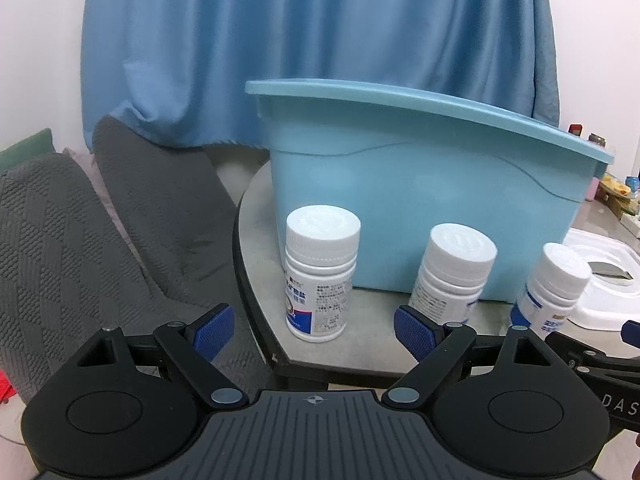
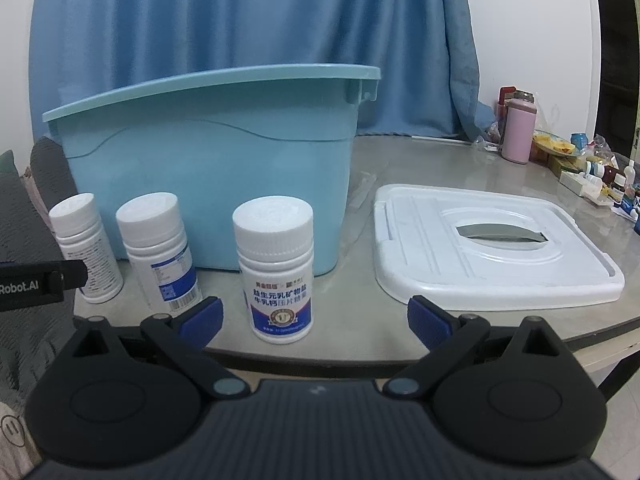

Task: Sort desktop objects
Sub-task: 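Close the left gripper on one white pill bottle while the right gripper grasps another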

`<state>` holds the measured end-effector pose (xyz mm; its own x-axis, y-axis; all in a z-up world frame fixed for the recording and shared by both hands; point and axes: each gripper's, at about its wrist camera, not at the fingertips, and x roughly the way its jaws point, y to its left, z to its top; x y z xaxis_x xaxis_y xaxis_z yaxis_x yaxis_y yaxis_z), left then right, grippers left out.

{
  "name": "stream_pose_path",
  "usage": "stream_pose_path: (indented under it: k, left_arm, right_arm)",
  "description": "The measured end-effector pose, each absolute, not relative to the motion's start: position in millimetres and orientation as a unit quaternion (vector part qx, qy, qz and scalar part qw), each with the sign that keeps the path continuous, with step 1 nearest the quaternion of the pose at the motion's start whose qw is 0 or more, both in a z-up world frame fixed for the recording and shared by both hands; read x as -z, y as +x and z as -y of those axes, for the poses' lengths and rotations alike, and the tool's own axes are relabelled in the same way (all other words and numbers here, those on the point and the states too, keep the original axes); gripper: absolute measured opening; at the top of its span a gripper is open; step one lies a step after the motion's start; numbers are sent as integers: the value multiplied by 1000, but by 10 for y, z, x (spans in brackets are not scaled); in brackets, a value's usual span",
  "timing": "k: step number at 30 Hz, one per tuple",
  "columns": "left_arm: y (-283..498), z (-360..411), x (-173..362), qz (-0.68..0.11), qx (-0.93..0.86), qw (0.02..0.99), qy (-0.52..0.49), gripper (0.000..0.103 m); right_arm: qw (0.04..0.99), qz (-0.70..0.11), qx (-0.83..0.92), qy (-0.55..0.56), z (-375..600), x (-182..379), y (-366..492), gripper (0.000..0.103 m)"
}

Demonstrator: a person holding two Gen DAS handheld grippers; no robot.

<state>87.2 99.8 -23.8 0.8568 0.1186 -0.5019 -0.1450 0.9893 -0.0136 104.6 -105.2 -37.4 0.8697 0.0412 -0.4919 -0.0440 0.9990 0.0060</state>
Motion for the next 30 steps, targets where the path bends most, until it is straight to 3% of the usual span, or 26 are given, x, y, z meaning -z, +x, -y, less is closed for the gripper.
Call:
stream_pose_path:
  k: [20,21,22,24,30]
  left_arm:
    - [1395,-1095,472,-267,-48,962,-21,86]
    - [1418,-1095,484,-267,-47,962,-23,86]
    - [1435,-1091,497,-265,-47,963,-22,85]
    - [1456,-1072,500,-261,-43,964,-11,48]
    - [1399,-1051,430,-268,-36,963,-13,48]
  right_arm:
    - [969,-247,8,-11,872,583,1471,99]
    - [970,-244,5,-10,866,590,1492,96]
    - [971,-241,0,-11,856,594,1502,81]
    - [971,-239,-22,-14,829,597,1511,48]
    - [972,-234,-19,-20,829,495,1412,48]
